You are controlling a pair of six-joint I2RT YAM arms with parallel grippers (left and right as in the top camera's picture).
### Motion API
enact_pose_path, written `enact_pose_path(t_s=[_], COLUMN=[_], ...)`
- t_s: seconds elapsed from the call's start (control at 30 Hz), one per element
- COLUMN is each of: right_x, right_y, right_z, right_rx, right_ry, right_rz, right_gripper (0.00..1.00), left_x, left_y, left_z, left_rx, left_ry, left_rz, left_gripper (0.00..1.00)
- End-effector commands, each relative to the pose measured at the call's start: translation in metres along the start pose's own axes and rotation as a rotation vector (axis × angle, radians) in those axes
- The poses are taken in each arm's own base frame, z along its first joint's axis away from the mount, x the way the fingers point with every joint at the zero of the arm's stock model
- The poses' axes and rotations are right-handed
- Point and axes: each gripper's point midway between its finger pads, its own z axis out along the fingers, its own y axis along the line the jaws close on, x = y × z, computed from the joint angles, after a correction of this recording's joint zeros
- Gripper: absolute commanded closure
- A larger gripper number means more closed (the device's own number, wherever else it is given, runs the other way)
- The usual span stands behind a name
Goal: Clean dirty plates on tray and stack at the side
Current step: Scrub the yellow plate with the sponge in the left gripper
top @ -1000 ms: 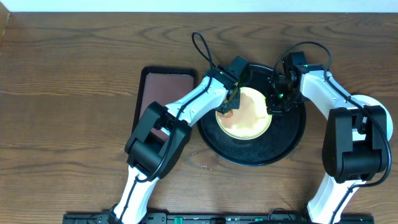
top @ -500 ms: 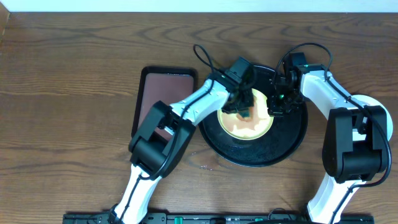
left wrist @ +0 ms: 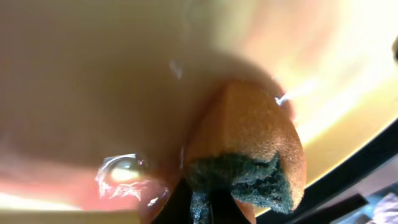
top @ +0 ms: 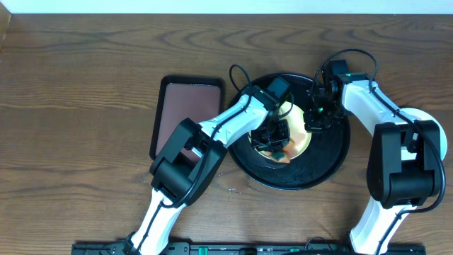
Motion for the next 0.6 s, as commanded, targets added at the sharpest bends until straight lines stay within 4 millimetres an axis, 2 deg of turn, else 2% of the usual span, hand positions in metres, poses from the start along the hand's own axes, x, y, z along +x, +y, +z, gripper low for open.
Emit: enact_pose_path(t_s=[0.0, 0.13, 0.3, 0.43, 0.57], right_x=[0.003, 0.003, 0.003, 0.003, 0.003], right_y=[-0.011, -0.011, -0.011, -0.013, -0.014], right_z=[0.008, 0.008, 0.008, 0.008, 0.008], right_rx=[0.042, 0.043, 0.043, 0.054, 0.055], right_ry=[0.016, 0.016, 0.018, 0.017, 0.018], right_rz=[0.015, 0.015, 0.012, 0.012, 0.013], right_gripper=[0.99, 0.99, 0.99, 0.99, 0.99], left_x=[-0.016, -0.046, -0.074, -0.093, -0.102], left_y=[0.068, 0.101, 0.128, 0.136, 0.133], left_z=[0.012, -0.010, -0.042, -0.066, -0.076], left_rx=[-0.315, -0.530, -0.733, -0.850, -0.884], left_ry=[-0.102, -0.286, -0.462, -0.594, -0.632], left_rz=[0.007, 0.022, 0.042, 0.062, 0.102], left_gripper=[0.92, 0.92, 0.93, 0.92, 0.93])
